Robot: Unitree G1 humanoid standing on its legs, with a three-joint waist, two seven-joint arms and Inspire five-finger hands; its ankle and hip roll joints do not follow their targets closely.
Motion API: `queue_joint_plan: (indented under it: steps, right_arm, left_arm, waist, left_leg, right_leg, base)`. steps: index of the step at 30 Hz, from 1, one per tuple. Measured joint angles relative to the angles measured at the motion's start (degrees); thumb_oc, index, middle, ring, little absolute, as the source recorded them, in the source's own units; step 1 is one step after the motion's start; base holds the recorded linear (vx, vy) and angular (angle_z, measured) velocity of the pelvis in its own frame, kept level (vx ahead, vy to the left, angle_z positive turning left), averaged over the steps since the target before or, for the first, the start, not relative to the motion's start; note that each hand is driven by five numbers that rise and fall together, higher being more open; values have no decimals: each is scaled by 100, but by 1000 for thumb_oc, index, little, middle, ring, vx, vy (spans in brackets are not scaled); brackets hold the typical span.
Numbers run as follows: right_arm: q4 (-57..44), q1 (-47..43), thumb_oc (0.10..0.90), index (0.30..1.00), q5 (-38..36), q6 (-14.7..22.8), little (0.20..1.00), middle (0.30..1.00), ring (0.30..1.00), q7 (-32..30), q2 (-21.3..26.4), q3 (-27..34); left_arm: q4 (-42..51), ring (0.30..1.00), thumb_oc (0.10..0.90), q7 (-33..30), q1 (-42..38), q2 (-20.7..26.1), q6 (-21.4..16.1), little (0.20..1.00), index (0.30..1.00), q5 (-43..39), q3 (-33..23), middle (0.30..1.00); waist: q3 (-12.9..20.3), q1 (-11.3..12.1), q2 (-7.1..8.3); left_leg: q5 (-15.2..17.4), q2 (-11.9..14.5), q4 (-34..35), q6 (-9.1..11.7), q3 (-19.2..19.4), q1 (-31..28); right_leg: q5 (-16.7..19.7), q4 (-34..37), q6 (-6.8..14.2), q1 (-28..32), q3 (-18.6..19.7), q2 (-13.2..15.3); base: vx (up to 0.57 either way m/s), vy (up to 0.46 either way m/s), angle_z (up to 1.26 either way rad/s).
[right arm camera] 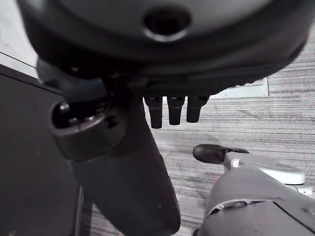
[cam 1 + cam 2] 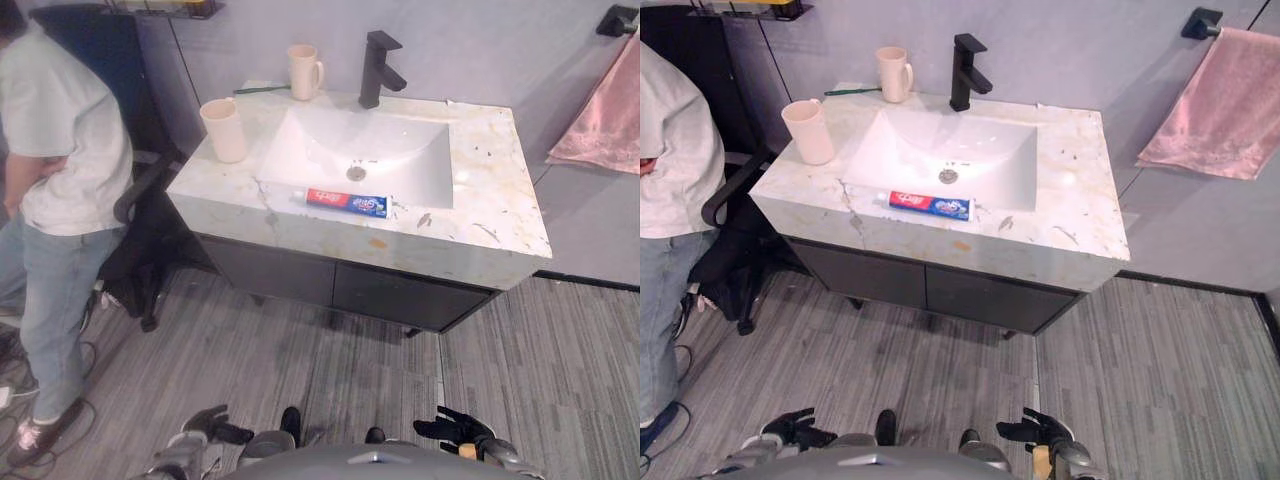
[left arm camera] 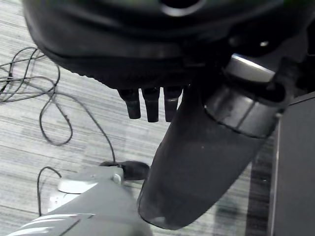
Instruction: Organize the bathroom.
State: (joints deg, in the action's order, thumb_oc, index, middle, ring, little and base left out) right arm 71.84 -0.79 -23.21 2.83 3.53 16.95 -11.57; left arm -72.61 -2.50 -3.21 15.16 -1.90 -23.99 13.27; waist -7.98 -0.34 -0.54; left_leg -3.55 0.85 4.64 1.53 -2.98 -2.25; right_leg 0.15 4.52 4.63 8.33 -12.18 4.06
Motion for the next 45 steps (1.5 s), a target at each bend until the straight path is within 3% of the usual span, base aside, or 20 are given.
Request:
queue_joint_plan:
  steps: [6,8,10,12,14,16,21,24,27,31,36,41,45]
  right_arm:
    - [36,192,800,900,44,-11,900,900,900,-3,-7,-25]
    - [51,245,800,900,37,-111,900,900,900,-15,-9,-36]
    - [50,248,800,900,29,-161,900,900,900,-70,-12,-29]
    - [46,267,800,900,25,-270,900,900,900,-169,-62,-29]
    - [36,243,800,900,-33,-288,900,900,900,-205,-147,-36]
    - [18,230,800,900,-140,-314,900,900,900,-238,-191,-34]
    - [47,346,800,900,-466,-313,900,900,900,-286,-165,-15]
    - [64,373,800,900,-464,-298,900,900,900,-288,-157,-35]
    - [61,385,800,900,-463,-259,900,900,900,-285,-156,-35]
    - [46,334,800,900,-413,-203,900,900,900,-259,-152,-22]
    - [46,282,800,900,-394,-193,900,900,900,-163,-93,32]
    - [154,205,800,900,-136,-182,900,900,900,-98,-49,80]
    - [164,208,800,900,-124,-177,900,900,900,-17,57,71]
  left_arm:
    - [20,900,800,-668,52,-199,-164,900,900,-221,-132,900]
    - [314,900,800,-1523,89,-208,-479,900,900,-287,-234,900]
    - [1252,900,800,-2482,168,-190,-545,900,900,-144,-416,900]
    - [2604,900,800,-3683,137,-101,-696,900,900,782,-395,900]
    - [3758,900,800,-4201,137,228,-617,900,900,1193,-225,900]
    - [4764,900,800,-4331,60,598,-502,900,900,1660,-131,900]
    - [7181,900,800,-4030,-213,1310,-297,900,900,3009,-186,900]
    - [7764,900,800,-3492,-610,1480,-256,900,900,3752,124,900]
    - [7783,900,800,-2990,-1026,1747,-151,900,900,4068,649,900]
    - [7787,900,800,-1820,-1675,2327,555,900,900,4133,1774,900]
    - [7429,900,800,-1146,-2299,2574,1093,900,900,3990,2268,900]
    - [6542,900,800,-835,-3082,2894,1234,900,900,3508,2669,900]
    - [6091,900,800,-717,-3220,3047,1225,900,900,3289,2707,900]
  waist:
    - [308,-27,78]
    - [408,-3,131]
    - [408,46,135]
    - [410,181,115]
    - [393,210,80]
    - [367,235,22]
    - [310,341,-186]
    - [334,337,-255]
    - [357,269,-322]
    - [395,-101,-432]
    - [425,-394,-553]
    - [441,-514,-626]
    - [477,-589,-690]
  left_leg:
    - [-125,105,25,19,24,-36]
    - [-142,116,22,30,21,-35]
    - [-157,116,19,50,2,-20]
    - [-170,102,19,67,-44,-20]
    - [-193,104,20,99,-91,-4]
    - [-213,104,22,115,-178,32]
    - [-259,87,22,121,-249,86]
    - [-260,87,23,122,-261,81]
    - [-260,88,25,122,-228,79]
    - [-258,94,27,124,-133,65]
    - [-255,106,25,130,7,53]
    - [-214,160,28,188,119,-15]
    - [-211,166,29,193,124,-16]
  right_leg:
    - [-19,1,-113,-7,22,-120]
    - [-30,0,-134,-5,18,-134]
    - [-30,0,-134,-11,2,-136]
    - [-33,0,-131,-2,-10,-129]
    - [-39,1,-125,-2,-30,-135]
    - [-53,2,-102,-15,-83,-140]
    - [-56,34,-96,-18,-188,-132]
    - [-57,35,-96,-10,-201,-131]
    - [-56,35,-92,-16,-172,-129]
    - [-51,33,-86,-51,-68,-124]
    - [-20,13,-97,-96,42,-118]
    - [-32,34,-81,-81,146,-159]
    - [-34,30,-84,-85,157,-164]
  base:
    - [54,-35,1]
    - [0,0,0]
    - [-18,-27,5]
    - [-39,-46,5]
    - [-41,-52,6]
    - [-25,-46,13]
    - [5,-39,12]
    - [35,-10,3]
    - [59,3,-5]
    - [91,16,-13]
    - [89,14,-13]
    - [101,6,-11]
    - [84,6,-1]
